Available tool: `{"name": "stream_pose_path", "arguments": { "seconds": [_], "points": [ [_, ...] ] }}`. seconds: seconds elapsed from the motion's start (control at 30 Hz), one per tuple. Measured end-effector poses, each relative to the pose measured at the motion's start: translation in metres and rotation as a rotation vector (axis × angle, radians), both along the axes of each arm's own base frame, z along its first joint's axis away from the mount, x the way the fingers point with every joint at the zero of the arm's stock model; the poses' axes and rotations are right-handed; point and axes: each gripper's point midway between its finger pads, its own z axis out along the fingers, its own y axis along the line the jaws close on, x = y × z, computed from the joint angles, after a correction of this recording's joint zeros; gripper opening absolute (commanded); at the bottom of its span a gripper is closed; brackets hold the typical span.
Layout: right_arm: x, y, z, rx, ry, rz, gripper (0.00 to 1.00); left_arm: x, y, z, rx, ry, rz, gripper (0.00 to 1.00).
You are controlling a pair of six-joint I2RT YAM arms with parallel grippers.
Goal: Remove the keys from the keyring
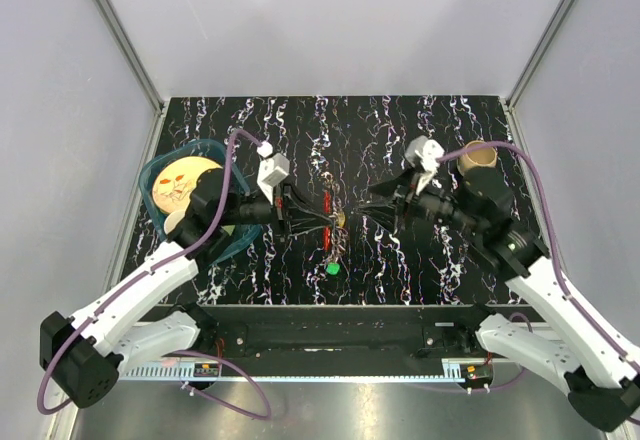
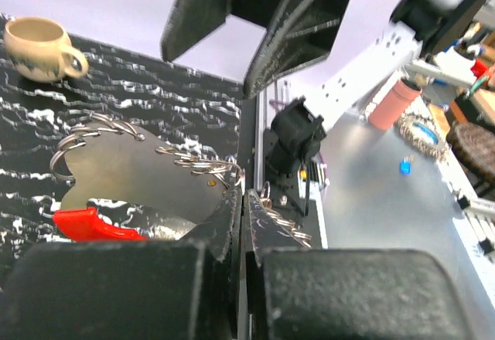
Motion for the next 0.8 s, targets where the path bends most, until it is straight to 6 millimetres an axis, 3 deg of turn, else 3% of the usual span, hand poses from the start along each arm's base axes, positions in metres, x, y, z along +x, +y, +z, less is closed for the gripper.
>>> {"name": "stream_pose_path", "arguments": {
  "seconds": [0.17, 0.43, 0.8],
  "points": [
    [-0.005, -0.007, 0.009, 0.113, -0.093, -0.030, 0.63, 0.006, 0.002, 0.024, -0.108, -0.013, 0.050, 0.00],
    [-0.009, 0.015, -0.025, 0.166, -0.047, 0.088, 0.66, 0.001, 0.004, 0.061, -0.246, -0.013, 0.041, 0.00],
    [-0.006, 0.034, -0.002, 0.263, -0.110, 0.178, 0.64, 0.007, 0.008, 0.065, -0.315, 0.051, 0.041, 0.00]
  ]
}}
